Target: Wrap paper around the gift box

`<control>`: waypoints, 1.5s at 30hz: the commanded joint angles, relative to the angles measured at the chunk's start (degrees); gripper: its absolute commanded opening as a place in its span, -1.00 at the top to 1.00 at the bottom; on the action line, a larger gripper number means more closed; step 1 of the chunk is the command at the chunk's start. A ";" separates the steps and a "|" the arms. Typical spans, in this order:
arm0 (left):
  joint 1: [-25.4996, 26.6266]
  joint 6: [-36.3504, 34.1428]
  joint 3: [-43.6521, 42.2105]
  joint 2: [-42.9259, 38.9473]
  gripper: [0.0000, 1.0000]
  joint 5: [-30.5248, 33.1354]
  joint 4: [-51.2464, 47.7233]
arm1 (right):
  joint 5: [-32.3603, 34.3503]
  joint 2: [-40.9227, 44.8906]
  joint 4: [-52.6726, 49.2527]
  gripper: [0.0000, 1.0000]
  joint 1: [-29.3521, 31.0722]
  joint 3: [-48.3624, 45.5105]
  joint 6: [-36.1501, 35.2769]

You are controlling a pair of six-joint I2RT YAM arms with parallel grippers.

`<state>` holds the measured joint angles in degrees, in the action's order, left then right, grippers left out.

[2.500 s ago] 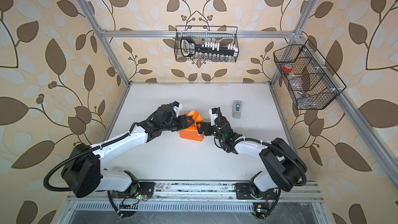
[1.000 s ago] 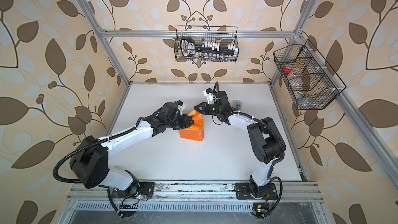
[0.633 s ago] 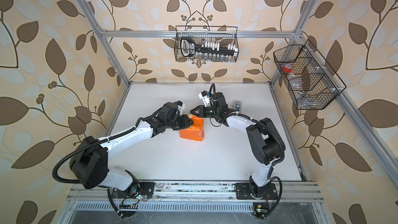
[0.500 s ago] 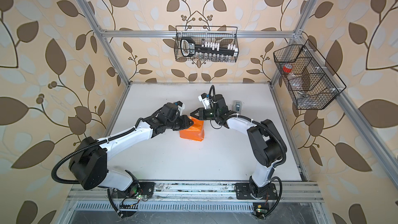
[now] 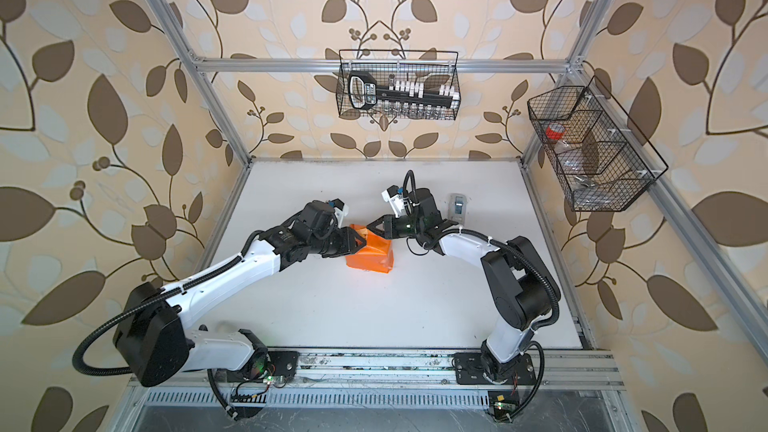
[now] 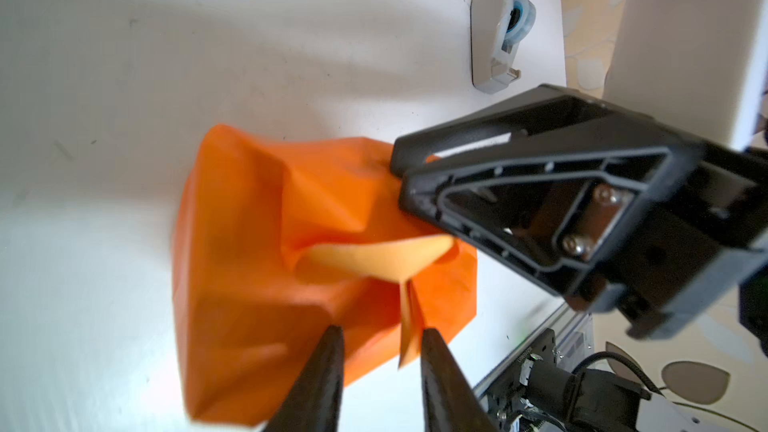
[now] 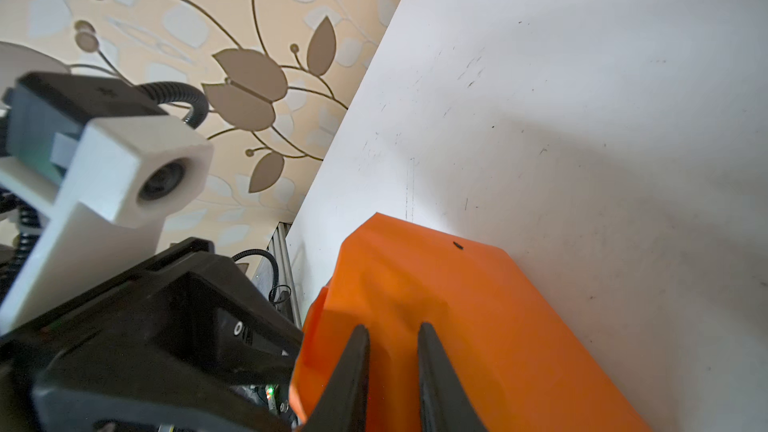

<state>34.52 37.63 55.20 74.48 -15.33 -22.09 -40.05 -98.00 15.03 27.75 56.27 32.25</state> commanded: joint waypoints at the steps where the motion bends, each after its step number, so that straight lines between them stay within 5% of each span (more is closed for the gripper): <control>1: -0.83 0.19 3.85 -4.47 0.13 3.17 -8.69 | 1.26 -1.20 -2.68 0.52 0.47 -2.21 -2.22; 10: -11.91 4.46 9.95 1.30 0.11 -3.37 -8.10 | 3.56 -0.36 -0.97 0.53 0.55 -4.61 -5.25; 21: -11.03 8.86 14.03 15.27 0.23 -14.16 0.75 | 4.51 3.71 3.53 0.53 0.55 -7.97 -7.70; 45: -8.86 6.70 9.73 11.34 0.50 -15.88 -2.42 | 4.54 8.97 -1.23 0.47 1.54 -6.71 -10.56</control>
<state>25.17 44.53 66.15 88.82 -28.75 -23.94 -35.31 -89.84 15.27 29.23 49.06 23.05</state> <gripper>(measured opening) 0.251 0.264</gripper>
